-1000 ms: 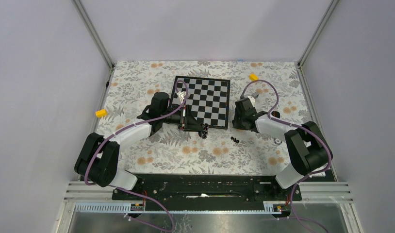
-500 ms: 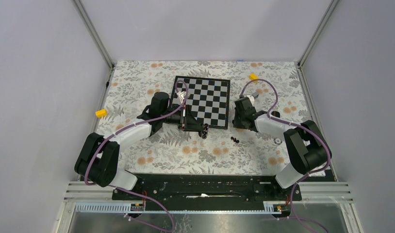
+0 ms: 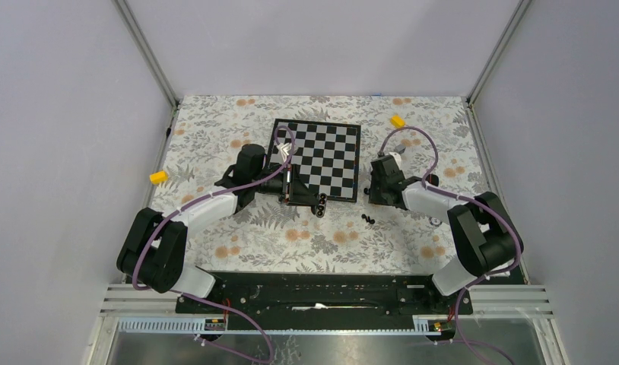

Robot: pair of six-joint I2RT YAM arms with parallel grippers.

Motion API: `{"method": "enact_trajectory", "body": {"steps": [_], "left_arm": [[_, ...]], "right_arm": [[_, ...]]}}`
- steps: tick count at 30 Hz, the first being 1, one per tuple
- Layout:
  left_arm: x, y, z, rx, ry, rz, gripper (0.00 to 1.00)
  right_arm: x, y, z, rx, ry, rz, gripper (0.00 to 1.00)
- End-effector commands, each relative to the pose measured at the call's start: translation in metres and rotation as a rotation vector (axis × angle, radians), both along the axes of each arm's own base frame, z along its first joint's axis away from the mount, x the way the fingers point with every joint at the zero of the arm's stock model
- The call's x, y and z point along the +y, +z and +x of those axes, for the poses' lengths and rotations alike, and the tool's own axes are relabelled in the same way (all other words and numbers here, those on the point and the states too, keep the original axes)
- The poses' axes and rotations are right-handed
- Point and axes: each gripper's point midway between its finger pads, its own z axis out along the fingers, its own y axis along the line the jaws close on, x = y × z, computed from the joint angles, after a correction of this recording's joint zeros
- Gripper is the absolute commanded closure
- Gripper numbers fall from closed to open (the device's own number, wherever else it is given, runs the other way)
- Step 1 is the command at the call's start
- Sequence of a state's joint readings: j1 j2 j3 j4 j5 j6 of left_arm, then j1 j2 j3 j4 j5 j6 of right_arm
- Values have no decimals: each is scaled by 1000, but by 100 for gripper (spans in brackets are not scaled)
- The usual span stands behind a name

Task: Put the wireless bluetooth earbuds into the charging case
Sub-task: Pick up the right earbud from the center of the board.

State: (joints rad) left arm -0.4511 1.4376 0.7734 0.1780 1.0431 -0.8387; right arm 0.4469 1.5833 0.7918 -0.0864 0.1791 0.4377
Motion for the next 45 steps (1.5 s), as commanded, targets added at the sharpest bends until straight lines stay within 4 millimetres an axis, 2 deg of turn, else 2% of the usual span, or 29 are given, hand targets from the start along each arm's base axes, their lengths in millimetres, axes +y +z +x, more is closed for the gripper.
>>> {"method": "enact_trajectory", "body": {"steps": [1,4,13,27,34,40,45], "left_arm": [[-5,16,7,-76,-8,-36,93],[-5,15,7,-73,-10,-36,93],[-8,18,7,-76,-15,-38,93],[-9,19,8,-75,-16,-40,93],[-9,17,8,-72,-15,-37,93],[-10,14,10,-67,-16,-33,93],[-11,15,10,-69,-18,-34,93]], "right_arm": [[-14,6,-5,-12,-16,-21,68],[-16,7,-6,-12,-20,-8,67],[-12,10,1,-16,-4,10,57],[-16,12,24,-31,13,-40,59],[-17,26,25,-68,16,-28,62],[-32,28,25,-82,-15,-49,61],[-43,27,35,-74,-37,-54,61]]}}
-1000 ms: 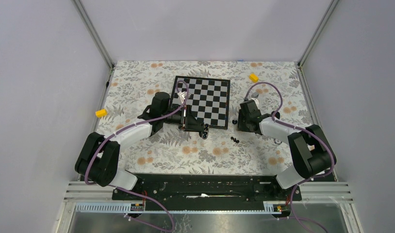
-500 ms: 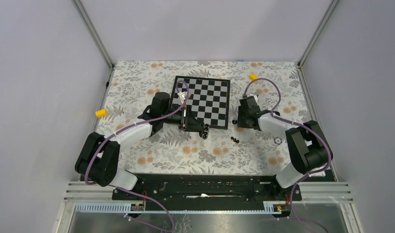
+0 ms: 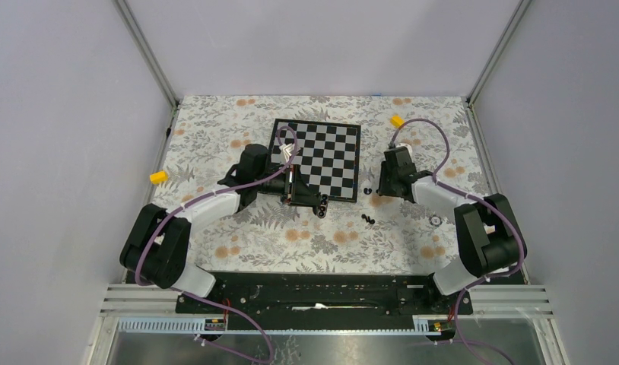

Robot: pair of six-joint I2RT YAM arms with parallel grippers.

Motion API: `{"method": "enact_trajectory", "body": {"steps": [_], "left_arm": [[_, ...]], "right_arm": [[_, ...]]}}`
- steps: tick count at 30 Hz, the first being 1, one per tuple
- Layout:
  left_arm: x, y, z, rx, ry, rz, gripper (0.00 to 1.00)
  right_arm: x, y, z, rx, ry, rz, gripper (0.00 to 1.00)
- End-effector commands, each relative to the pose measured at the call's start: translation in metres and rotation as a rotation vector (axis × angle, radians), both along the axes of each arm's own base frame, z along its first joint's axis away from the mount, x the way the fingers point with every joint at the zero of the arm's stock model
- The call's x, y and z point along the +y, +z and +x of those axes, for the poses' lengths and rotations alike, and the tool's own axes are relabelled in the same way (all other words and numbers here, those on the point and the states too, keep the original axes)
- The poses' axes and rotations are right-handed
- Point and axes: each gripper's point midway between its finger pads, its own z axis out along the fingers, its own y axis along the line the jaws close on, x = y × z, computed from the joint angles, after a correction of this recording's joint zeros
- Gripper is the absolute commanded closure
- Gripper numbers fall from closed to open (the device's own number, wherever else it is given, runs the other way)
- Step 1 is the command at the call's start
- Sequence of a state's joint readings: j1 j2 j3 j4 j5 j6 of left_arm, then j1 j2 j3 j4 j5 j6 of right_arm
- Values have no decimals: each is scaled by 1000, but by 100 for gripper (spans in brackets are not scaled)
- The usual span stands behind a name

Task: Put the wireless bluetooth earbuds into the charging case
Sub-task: Pick up the right earbud from the center of the board.

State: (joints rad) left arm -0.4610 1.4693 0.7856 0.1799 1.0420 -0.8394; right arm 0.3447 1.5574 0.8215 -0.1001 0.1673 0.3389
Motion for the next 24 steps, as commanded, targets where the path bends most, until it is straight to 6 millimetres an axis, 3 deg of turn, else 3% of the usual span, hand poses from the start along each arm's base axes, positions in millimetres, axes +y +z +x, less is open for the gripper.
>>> {"method": "enact_trajectory", "body": {"steps": [1,8,15,24], "left_arm": [[-7,21,9,-87,-9,-42,93],[-6,21,7,-90,-7,-42,93],[-6,21,7,-89,-7,-42,93],[-7,18,7,-82,-11,-39,93]], "right_arm": [[-12,10,18,-32,-20,-24,61],[-10,-5,27,19,7,-38,61],[-5,-18,16,66,33,-18,61],[7,-16,8,76,73,48,61]]}}
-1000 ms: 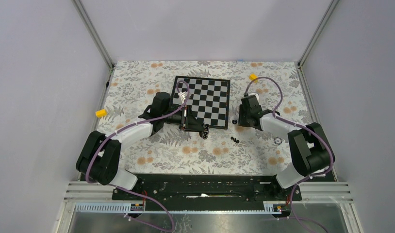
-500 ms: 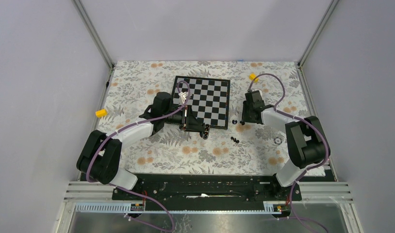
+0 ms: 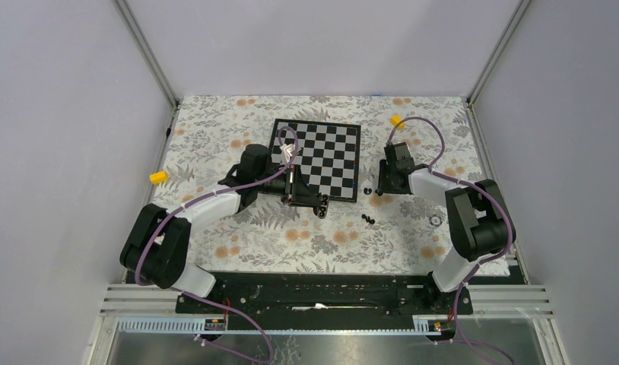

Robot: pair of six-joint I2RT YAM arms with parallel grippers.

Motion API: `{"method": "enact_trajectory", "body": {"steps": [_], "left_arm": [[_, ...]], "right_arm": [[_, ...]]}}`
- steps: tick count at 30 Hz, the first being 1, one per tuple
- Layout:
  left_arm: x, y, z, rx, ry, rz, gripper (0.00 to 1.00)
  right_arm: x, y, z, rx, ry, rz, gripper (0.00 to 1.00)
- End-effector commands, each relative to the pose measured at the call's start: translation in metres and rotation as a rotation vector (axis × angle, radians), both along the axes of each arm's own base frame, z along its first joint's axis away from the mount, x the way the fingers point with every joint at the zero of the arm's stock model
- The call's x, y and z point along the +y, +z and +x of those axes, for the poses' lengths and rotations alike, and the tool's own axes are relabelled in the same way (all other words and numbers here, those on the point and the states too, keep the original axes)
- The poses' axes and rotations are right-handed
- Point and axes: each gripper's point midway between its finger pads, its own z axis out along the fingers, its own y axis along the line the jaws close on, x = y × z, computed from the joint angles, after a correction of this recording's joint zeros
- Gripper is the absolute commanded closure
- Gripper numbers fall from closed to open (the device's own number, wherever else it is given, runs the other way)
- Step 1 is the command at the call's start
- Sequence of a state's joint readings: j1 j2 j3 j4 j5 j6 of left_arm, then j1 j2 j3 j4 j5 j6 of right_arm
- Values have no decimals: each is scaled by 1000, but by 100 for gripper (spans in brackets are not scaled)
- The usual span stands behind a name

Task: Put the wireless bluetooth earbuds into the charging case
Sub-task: Pick up the right earbud from the center of the board.

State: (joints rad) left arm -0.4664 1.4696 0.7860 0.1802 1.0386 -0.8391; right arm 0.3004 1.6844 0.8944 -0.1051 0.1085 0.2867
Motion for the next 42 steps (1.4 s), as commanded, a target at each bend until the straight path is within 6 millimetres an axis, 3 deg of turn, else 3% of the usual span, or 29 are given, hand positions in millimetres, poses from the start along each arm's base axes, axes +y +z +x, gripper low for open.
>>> {"method": "enact_trajectory", "body": {"steps": [1,16,28,42], "left_arm": [[-6,18,8,-81,-9,-40,93],[-6,18,7,-83,-8,-38,93],[-7,17,7,-82,-11,-38,93],[-9,18,7,-79,-18,-40,93]], "right_arm": [[12,5,-6,6,43,62,61],[25,17,-8,-14,67,139,62],[29,12,-14,-5,77,166,63],[34,15,-21,1,104,198,73]]}}
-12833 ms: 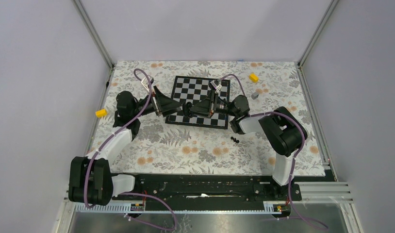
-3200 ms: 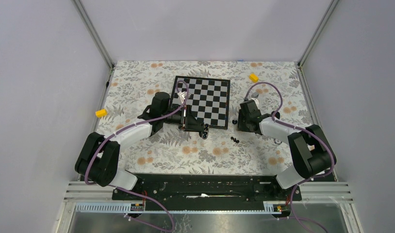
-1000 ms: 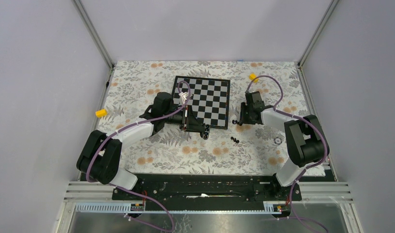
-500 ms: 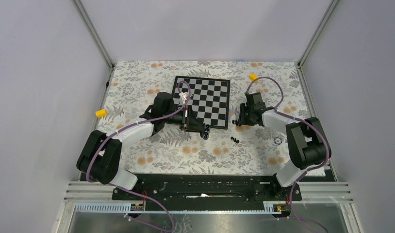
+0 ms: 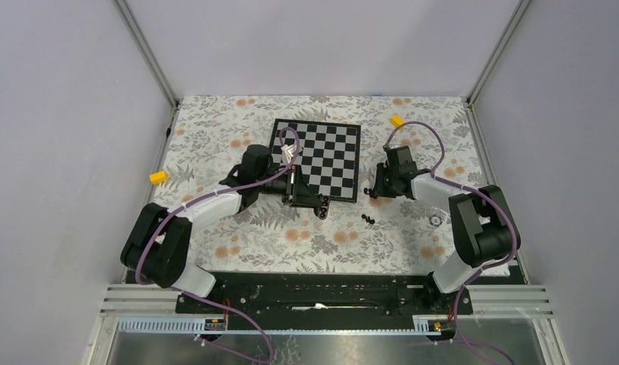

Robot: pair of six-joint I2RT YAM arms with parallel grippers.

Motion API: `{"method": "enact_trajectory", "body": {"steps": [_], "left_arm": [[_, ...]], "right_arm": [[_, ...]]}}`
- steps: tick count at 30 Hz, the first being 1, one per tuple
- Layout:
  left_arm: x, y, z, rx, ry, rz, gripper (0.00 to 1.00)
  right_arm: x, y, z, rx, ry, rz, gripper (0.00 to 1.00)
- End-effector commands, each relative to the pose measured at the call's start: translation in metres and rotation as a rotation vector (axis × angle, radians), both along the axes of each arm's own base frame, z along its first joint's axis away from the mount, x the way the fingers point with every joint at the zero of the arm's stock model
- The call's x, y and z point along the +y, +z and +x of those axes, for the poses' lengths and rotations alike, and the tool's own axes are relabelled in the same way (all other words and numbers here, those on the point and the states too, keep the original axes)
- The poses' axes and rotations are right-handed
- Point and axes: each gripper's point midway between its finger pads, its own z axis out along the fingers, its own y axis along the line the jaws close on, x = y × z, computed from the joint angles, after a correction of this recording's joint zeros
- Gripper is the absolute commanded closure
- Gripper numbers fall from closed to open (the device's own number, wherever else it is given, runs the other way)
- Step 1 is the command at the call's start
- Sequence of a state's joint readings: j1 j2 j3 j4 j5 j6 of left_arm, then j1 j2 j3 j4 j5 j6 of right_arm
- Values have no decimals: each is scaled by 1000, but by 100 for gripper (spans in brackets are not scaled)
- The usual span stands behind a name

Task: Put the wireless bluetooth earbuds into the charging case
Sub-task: Pick up the right earbud from the center of the board, then insert the right earbud into the right side groove of the charging case.

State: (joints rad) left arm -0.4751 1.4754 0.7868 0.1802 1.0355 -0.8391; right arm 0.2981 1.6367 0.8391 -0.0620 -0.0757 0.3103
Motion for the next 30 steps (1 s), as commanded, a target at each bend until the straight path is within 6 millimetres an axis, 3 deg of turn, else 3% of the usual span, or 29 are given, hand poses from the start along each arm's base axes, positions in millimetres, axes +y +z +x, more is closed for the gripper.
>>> {"method": "enact_trajectory", "body": {"steps": [1,7,11,13,24,30], "left_arm": [[-7,19,9,-81,-14,-43,93],[-8,19,10,-80,-12,-42,93],[-8,19,10,-82,-12,-42,93],[-8,20,9,-84,-13,-44,93],[-10,23,5,-134,-45,-55,93],[-18,17,8,-144,-62,-48,92]], "right_arm": [[5,11,-6,-17,22,32,74],[6,20,-13,-34,20,58,79],[5,26,-20,-50,13,73,91],[6,31,-24,-59,16,87,92],[19,98,-42,-247,93,226,92],[28,120,-58,-307,158,284,92]]}}
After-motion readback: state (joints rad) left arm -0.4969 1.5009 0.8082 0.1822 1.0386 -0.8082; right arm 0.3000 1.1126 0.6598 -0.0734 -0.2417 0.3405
